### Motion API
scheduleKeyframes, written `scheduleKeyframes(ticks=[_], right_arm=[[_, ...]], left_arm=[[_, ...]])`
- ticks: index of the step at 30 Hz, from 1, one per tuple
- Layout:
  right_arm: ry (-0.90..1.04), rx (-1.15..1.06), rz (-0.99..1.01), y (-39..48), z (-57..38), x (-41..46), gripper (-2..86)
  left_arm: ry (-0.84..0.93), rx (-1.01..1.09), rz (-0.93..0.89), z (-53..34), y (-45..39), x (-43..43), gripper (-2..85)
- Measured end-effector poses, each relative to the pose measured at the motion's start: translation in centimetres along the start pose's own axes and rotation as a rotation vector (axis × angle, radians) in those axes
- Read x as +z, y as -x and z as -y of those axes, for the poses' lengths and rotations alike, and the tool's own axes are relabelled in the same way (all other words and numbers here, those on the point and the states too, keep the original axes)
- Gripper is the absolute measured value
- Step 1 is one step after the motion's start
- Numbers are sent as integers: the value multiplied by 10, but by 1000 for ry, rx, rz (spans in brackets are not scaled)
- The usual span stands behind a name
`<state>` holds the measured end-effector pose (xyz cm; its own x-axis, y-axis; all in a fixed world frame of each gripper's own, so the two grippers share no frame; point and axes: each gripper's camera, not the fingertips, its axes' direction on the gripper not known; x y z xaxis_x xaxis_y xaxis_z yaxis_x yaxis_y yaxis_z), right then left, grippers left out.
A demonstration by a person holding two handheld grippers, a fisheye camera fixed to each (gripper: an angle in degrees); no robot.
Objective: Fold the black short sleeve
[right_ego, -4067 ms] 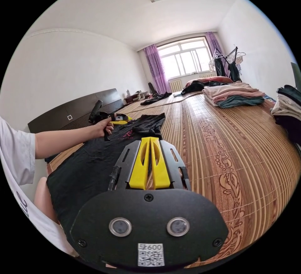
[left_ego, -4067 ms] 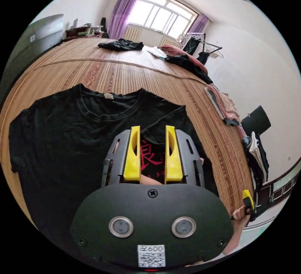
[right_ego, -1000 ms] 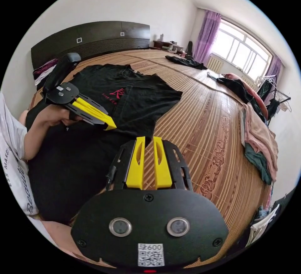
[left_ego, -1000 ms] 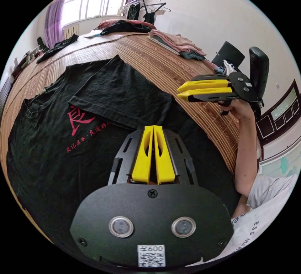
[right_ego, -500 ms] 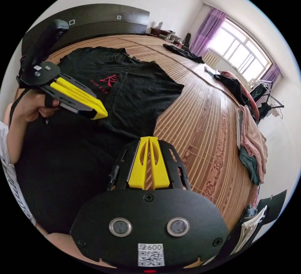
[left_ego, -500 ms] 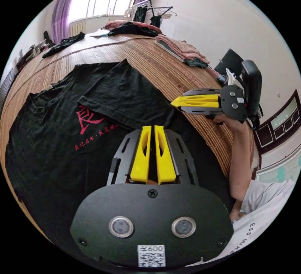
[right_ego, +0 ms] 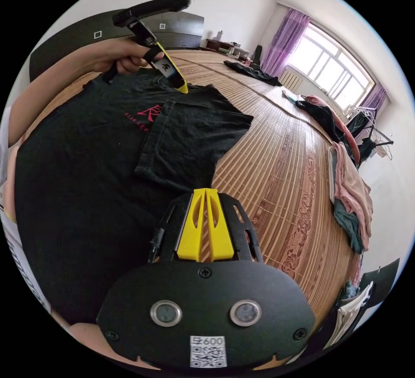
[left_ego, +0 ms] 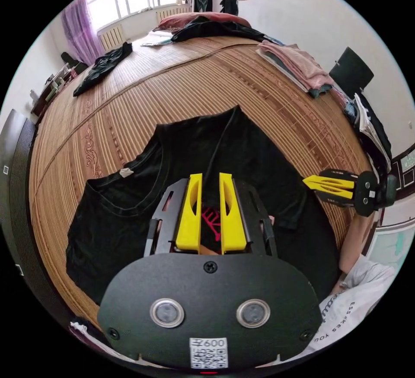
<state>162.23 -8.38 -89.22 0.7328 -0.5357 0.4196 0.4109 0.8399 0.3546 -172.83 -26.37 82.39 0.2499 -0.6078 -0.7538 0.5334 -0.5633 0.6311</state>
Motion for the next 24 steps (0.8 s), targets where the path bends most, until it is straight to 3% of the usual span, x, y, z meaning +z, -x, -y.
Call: scheduleKeyframes(ticks=[6,11,24], right_arm=[[-3,6,-2,-6,-1,-3,-8],[-4,5,-8,-9,-1,-6,-8],[-9,20,12,-27,0,-25,-8]], left_arm=[[48,-3,-78,-1,13,35,47],[57,33,110,0,-1,42,46],[0,88,106,-6,7,32,16]])
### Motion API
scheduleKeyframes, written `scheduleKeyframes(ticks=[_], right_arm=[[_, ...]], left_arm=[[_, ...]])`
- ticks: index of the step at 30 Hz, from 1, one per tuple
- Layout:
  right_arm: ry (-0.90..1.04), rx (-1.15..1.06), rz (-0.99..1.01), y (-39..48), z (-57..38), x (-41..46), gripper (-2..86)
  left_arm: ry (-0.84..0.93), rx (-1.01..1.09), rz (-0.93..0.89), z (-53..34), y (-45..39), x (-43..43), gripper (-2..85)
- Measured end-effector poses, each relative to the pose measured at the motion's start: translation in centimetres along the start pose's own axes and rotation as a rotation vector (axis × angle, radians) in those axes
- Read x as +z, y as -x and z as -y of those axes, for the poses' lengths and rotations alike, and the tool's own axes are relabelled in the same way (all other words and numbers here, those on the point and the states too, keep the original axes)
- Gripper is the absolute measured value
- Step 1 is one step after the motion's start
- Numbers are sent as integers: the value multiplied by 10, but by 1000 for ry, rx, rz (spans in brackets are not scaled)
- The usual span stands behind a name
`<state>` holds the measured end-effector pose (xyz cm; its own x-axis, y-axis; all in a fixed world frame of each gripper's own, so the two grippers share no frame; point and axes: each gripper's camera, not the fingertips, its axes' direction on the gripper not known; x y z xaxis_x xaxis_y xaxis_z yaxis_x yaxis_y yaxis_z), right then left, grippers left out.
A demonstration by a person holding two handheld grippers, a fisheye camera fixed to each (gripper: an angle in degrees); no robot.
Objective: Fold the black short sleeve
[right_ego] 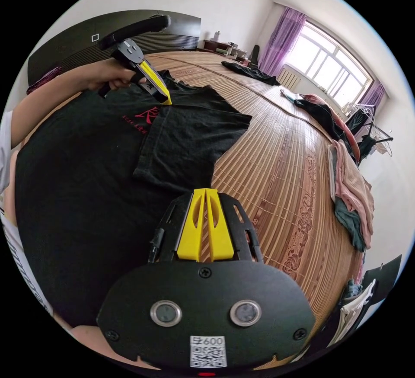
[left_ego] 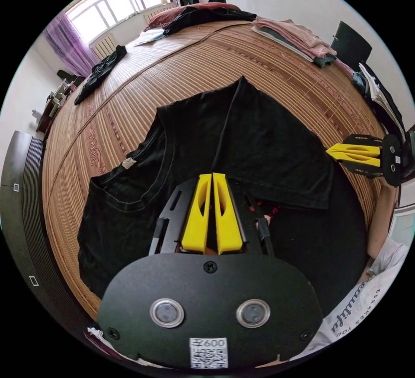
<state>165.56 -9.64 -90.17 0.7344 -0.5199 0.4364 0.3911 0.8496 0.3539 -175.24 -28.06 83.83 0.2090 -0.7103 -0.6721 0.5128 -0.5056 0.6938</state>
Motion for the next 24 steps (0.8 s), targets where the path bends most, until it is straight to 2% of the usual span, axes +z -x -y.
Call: scheduleKeyframes(ticks=[4,9,12,18,20,24], right_arm=[[1,1,2,-5,2,-7,-9],[-3,3,4,-12,4,-17,-9],[-32,20,23,-19,4,-31,-8],[-142,124,119,-52,-3,-61,-8],[-161,162,157,-61,-2,-65,-8],[-161,140,139,-56,10,-71,-8]], left_arm=[[-55,-13,-1,-11,11,-24,13],[-32,-15,50,-22,22,-44,13],[16,-19,77,-27,31,-35,17],[2,-41,75,-27,57,-13,40],[-66,-87,97,-30,71,-28,72],[-374,-278,59,-28,117,-81,91]])
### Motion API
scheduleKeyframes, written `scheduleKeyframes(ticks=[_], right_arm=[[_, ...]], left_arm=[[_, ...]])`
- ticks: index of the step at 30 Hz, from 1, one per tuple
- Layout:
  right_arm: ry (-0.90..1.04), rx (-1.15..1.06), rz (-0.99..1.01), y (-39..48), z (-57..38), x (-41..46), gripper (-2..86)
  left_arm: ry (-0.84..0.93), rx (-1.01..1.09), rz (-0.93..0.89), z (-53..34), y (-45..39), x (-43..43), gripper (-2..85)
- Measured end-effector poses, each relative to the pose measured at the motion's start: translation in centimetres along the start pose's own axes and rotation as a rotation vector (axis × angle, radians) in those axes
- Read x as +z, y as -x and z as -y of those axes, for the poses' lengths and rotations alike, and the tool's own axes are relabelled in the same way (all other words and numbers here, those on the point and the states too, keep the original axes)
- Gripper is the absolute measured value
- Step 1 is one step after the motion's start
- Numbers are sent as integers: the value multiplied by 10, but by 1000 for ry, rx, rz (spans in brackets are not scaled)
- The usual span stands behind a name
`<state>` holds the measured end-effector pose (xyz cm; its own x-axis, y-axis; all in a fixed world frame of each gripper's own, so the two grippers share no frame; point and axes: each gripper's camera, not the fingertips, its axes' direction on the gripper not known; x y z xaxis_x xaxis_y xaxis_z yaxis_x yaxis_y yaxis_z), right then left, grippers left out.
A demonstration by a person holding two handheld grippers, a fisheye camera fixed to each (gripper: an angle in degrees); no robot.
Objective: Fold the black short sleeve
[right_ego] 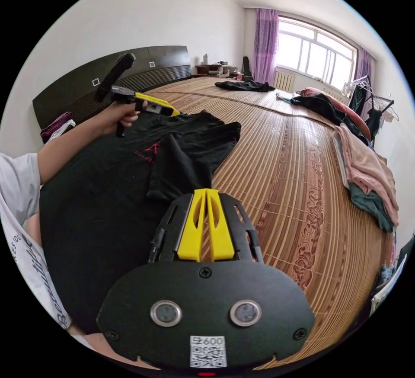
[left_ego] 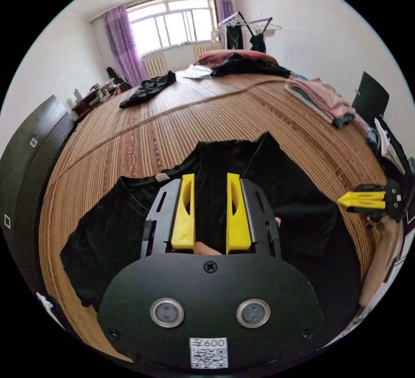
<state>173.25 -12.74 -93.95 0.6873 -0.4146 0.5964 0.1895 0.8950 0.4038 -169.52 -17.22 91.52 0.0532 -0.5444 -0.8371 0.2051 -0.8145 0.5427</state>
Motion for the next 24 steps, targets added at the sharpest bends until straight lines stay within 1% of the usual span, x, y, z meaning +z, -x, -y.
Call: scheduleKeyframes(ticks=[2,3,4,7,11,13,17,21,24], right_arm=[[21,-23,-14,7,6,3,-8],[47,-39,-24,10,10,7,-8],[77,-53,-47,13,13,12,-8],[136,-60,-89,13,18,21,-8],[128,-28,-56,5,25,13,-8],[129,-6,-37,0,29,9,-8],[136,17,-27,-3,36,4,-8],[152,61,-27,-9,44,-1,-8],[159,125,-22,-18,47,-5,-8]], left_arm=[[-18,22,-131,26,4,8,85],[20,64,-220,45,1,24,80],[95,113,-281,64,-5,47,79],[225,170,-387,94,-17,98,82],[253,140,-396,116,-7,129,63],[266,139,-510,126,3,141,35],[261,119,-511,138,14,151,16],[314,156,-459,153,7,175,11],[309,160,-424,158,4,186,10]])
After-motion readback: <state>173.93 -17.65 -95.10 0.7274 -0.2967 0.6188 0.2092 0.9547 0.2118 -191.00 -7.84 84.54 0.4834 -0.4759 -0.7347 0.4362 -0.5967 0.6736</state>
